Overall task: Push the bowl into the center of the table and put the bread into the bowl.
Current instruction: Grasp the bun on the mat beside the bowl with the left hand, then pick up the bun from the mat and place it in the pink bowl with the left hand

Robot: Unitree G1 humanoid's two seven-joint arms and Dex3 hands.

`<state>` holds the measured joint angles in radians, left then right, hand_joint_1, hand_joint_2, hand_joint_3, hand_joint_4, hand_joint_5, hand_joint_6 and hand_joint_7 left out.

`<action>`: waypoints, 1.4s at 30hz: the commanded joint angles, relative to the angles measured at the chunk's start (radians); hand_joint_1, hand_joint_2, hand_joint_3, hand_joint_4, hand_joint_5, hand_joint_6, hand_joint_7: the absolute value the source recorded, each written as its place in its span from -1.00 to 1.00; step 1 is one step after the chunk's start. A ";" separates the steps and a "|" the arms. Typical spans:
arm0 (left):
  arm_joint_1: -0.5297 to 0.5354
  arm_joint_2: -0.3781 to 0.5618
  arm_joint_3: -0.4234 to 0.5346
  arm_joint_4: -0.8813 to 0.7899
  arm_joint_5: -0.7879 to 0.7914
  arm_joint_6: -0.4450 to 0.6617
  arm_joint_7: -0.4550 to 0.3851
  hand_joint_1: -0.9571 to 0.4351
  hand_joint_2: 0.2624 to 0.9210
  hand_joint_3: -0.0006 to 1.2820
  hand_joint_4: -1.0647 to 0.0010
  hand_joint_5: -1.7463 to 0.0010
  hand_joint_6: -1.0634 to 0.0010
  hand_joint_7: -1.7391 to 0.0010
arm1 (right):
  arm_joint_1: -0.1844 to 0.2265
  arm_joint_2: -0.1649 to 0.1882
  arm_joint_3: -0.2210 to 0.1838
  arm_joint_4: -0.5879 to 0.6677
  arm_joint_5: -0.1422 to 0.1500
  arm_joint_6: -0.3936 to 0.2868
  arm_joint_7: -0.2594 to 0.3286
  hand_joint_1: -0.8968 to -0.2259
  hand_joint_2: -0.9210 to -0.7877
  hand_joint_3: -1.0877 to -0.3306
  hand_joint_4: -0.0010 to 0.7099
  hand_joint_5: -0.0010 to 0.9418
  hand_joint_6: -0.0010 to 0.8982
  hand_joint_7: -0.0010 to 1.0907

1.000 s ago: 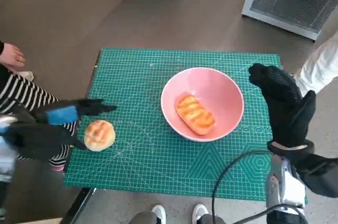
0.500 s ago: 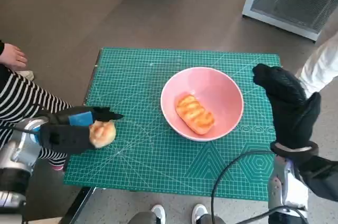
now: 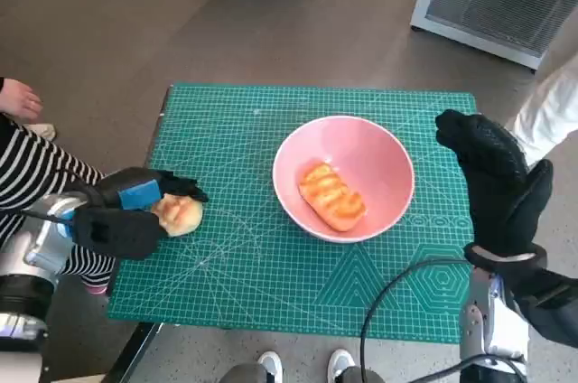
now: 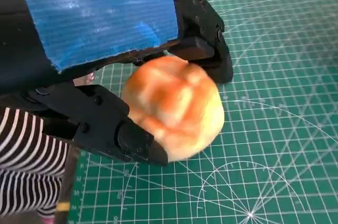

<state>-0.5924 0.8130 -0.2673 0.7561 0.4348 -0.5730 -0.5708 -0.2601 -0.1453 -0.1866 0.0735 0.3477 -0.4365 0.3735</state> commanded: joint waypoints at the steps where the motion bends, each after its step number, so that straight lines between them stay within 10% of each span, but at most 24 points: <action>1: -0.004 0.055 0.059 -0.100 -0.110 -0.005 -0.098 0.38 1.00 -0.92 -0.43 -0.19 -0.12 -0.42 | 0.015 0.002 0.001 0.008 -0.012 0.008 -0.009 -0.42 -1.00 0.07 -0.61 -0.99 -0.93 -0.11; 12: -0.033 0.009 0.224 -0.357 -0.412 0.004 -0.152 0.38 0.99 -0.92 -0.38 -0.33 -0.20 -0.28 | -0.001 -0.001 -0.002 0.025 -0.005 0.009 -0.005 -0.40 -1.00 0.08 -0.60 -0.99 -0.93 -0.11; 23: -0.205 -0.144 0.164 -0.542 -0.323 0.112 -0.067 0.38 1.00 -0.92 -0.31 -0.33 -0.24 -0.31 | -0.026 0.005 0.005 0.052 -0.009 0.003 -0.002 -0.34 -1.00 0.08 -0.60 -0.99 -0.92 -0.11; 42: -0.581 -0.533 -0.067 -0.016 -0.077 -0.003 0.098 0.38 0.99 -0.94 -0.38 -0.29 -0.22 -0.30 | -0.007 0.018 0.024 0.026 -0.006 0.008 -0.006 -0.36 -1.00 0.07 -0.69 -1.00 -0.93 -0.11</action>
<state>-1.1285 0.3268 -0.3055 0.6581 0.3214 -0.5630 -0.5079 -0.2933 -0.1327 -0.1663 0.1066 0.3480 -0.4413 0.3719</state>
